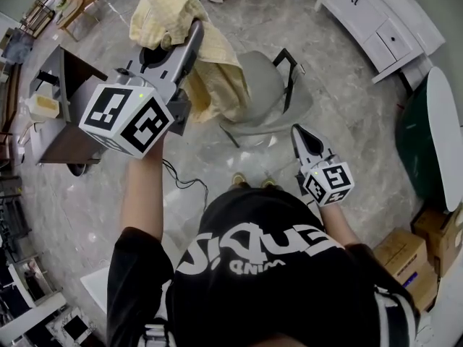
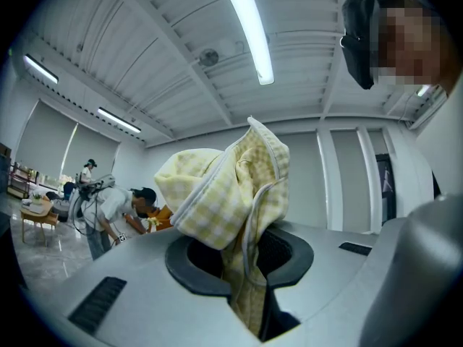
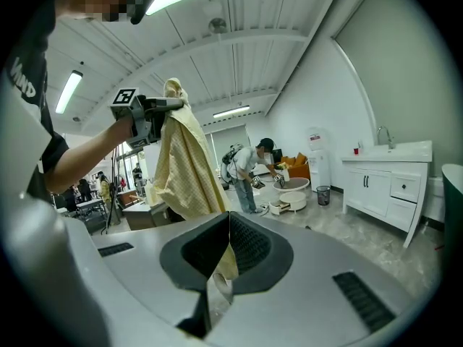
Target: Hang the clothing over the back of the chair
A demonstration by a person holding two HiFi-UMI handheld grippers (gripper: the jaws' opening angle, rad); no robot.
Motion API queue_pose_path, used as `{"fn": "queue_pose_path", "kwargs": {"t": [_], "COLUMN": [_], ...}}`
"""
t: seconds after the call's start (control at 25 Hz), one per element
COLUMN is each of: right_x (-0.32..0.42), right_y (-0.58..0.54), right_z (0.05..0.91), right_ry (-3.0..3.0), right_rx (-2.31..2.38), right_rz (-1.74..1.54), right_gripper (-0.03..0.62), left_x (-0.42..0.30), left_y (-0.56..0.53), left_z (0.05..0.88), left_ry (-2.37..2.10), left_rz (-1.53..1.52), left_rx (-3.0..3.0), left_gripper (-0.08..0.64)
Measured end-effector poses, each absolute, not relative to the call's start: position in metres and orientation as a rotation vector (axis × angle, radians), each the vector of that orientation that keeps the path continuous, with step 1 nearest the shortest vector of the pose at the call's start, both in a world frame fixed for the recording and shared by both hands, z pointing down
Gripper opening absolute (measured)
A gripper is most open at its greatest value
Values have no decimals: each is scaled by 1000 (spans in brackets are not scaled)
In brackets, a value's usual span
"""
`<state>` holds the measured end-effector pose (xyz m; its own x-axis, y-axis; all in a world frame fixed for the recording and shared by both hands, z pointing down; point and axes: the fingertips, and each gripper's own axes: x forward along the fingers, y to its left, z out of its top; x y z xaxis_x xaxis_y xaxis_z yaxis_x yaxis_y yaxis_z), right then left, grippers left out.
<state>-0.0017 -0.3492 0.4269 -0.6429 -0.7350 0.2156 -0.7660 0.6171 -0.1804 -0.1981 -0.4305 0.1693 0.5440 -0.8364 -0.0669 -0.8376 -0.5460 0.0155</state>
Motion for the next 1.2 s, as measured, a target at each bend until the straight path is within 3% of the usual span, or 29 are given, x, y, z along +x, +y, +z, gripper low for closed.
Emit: {"fn": "queue_pose_path", "kwargs": {"t": [0.84,1.2], "right_x": [53,73], "right_y": [-332,-325], "right_z": [435,435], "right_ry": [-2582,-2563], "right_rx": [1516,1544], "right_rz": [431,430], "right_gripper": [14,14], "left_x": [-101,-72], "left_y": [-454,-434], "left_z": [374,393], "left_ry": [1252,1191], "left_rz": [-173,-229], "left_rx": [-2997,-3035], "left_gripper": [81,81]}}
